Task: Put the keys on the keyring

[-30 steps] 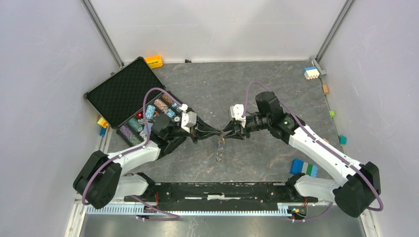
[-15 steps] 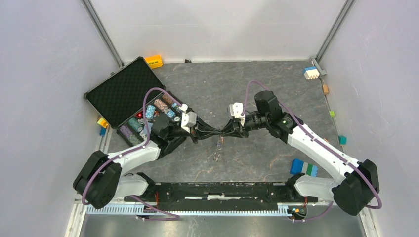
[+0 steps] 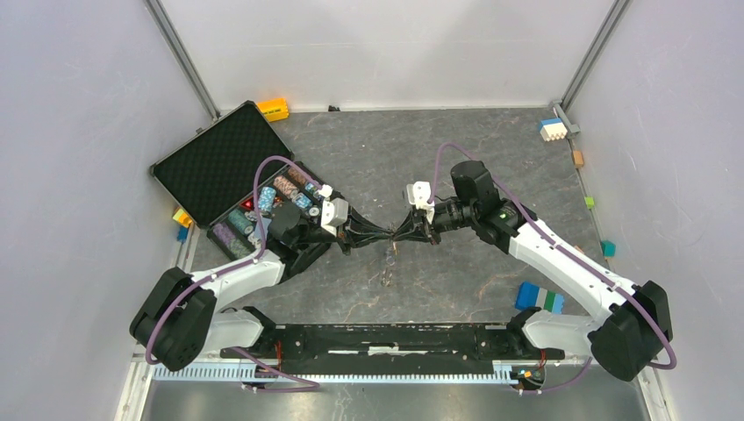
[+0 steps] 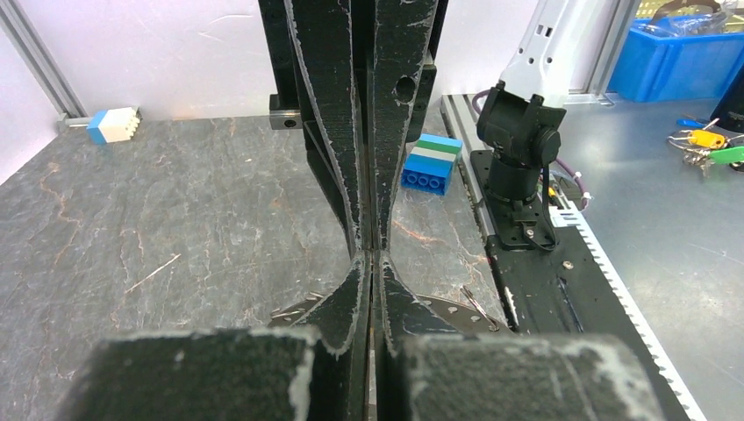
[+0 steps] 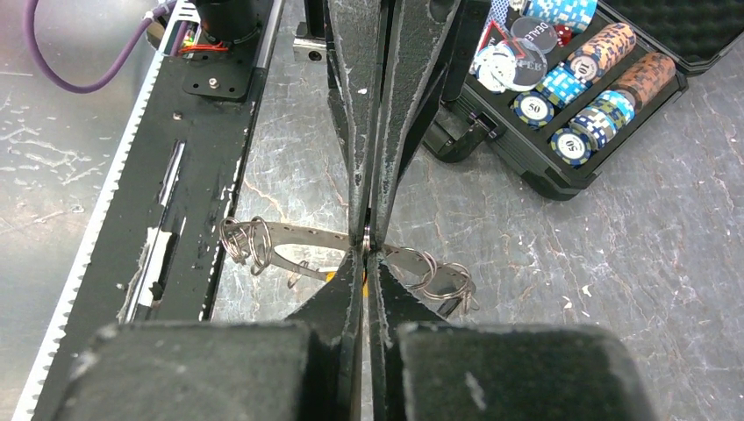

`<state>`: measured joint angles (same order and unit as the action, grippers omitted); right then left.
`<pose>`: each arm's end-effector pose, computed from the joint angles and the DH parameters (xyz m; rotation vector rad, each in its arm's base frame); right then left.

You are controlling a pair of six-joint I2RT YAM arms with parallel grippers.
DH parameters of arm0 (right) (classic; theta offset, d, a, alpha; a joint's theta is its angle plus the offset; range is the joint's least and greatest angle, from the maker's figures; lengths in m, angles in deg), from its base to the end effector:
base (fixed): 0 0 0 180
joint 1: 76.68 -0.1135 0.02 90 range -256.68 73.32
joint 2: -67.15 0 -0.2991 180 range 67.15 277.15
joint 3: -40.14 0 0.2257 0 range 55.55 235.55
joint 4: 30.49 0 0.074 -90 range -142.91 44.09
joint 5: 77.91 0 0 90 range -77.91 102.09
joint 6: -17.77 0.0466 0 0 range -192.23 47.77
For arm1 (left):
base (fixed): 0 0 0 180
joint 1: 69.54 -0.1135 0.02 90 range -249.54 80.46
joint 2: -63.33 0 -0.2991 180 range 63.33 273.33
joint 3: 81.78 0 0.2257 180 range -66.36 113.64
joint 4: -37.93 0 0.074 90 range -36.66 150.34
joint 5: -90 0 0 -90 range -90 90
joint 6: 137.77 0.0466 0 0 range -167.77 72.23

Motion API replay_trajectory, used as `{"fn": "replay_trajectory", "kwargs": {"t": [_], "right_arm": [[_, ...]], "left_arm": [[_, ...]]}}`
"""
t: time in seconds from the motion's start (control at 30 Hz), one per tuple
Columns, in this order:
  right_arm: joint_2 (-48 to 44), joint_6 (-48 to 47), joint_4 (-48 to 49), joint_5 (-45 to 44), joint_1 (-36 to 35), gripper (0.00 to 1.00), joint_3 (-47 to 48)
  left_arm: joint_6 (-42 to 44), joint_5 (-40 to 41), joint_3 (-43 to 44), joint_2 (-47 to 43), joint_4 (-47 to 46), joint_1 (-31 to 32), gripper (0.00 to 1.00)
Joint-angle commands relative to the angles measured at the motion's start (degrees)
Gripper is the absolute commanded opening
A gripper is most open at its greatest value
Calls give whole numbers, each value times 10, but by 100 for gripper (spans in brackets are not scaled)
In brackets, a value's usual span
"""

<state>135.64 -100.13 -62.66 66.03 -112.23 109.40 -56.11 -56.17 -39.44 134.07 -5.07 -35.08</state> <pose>0.1592 0.1601 0.3420 -1.5053 1.3716 1.0675 0.1567 -0.1545 0.3137 1.1500 1.0471 -1.2401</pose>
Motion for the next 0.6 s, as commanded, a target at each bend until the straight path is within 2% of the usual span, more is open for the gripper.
{"fn": "replay_trajectory", "kwargs": {"t": [0.0,0.1,0.2,0.23,0.33,0.4,0.47,0.57], "right_arm": [[-7,-5,15,-5,1,0,-1],[-16,-20,-6,-37,1,0,11],[-22,-42,-41,-71,-1,0,29],[-23,-50,-50,-86,-4,0,33],[-17,-72,-94,-137,-19,0,53],[-8,-81,-121,-162,-28,0,68],[2,-87,-140,-180,-35,0,82],[11,-88,-150,-203,-47,0,91]], "left_arm": [[-15,-10,0,-7,-41,-3,2],[1,-11,-1,-8,-34,-5,2],[70,-26,14,-20,56,-5,5],[102,-30,28,-26,116,-5,9],[233,-39,79,-46,311,-5,31],[310,-31,106,-55,414,-5,40],[349,-22,121,-59,469,-5,46],[355,-4,128,-58,479,-5,57]]}}
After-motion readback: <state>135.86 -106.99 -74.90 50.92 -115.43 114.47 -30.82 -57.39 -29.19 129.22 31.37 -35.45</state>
